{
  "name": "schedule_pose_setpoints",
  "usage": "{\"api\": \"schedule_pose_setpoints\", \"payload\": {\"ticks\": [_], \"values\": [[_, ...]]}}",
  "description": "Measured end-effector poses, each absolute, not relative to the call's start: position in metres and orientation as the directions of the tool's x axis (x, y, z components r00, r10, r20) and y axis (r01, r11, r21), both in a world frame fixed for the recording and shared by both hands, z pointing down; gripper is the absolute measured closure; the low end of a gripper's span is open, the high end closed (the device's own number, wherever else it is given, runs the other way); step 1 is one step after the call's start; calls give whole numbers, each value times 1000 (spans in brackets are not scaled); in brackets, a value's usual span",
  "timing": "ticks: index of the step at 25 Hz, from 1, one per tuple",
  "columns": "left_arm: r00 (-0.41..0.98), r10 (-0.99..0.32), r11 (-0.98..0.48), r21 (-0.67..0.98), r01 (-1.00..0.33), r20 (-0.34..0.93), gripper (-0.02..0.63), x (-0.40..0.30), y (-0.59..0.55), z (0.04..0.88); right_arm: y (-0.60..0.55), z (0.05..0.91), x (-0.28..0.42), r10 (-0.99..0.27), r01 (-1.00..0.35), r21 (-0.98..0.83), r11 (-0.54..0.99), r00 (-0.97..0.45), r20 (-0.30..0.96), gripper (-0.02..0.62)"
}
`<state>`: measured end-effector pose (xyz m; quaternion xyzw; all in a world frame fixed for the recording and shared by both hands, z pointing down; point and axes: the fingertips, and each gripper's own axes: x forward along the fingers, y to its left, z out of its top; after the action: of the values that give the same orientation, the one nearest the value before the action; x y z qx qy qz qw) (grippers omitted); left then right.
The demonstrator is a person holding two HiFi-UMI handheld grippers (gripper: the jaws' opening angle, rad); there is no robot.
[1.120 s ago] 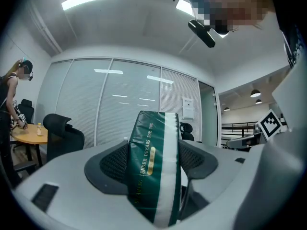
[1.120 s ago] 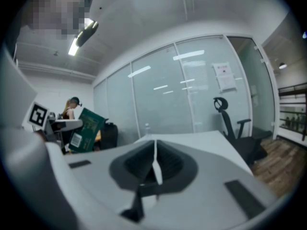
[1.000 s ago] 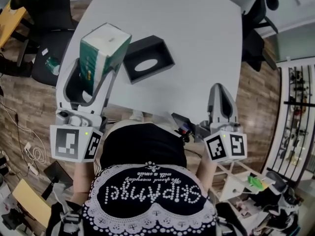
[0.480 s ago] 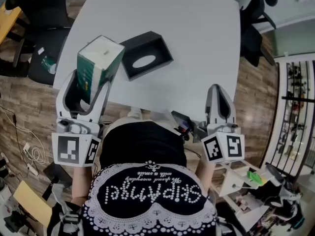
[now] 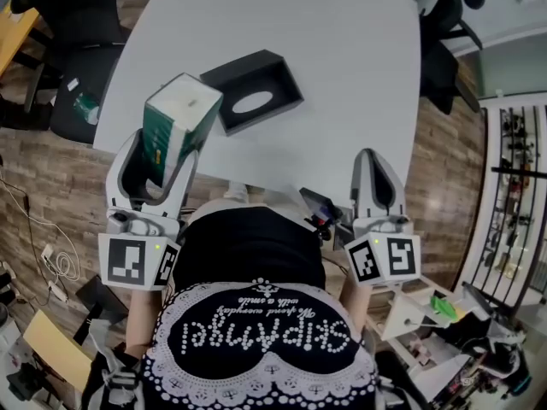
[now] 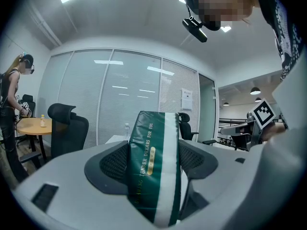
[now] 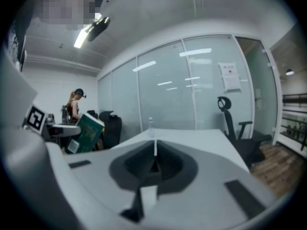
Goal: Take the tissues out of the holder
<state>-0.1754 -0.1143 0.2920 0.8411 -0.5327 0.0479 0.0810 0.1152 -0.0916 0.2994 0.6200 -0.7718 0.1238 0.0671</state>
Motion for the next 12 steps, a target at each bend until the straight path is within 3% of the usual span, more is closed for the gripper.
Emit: {"api": "schedule_pose_setpoints", "payload": {"ticks": [12], "values": [[476, -869, -469, 76, -880, 136, 259, -161, -113, 284, -79, 306, 124, -949, -978, -138, 159, -190, 252, 560]]}}
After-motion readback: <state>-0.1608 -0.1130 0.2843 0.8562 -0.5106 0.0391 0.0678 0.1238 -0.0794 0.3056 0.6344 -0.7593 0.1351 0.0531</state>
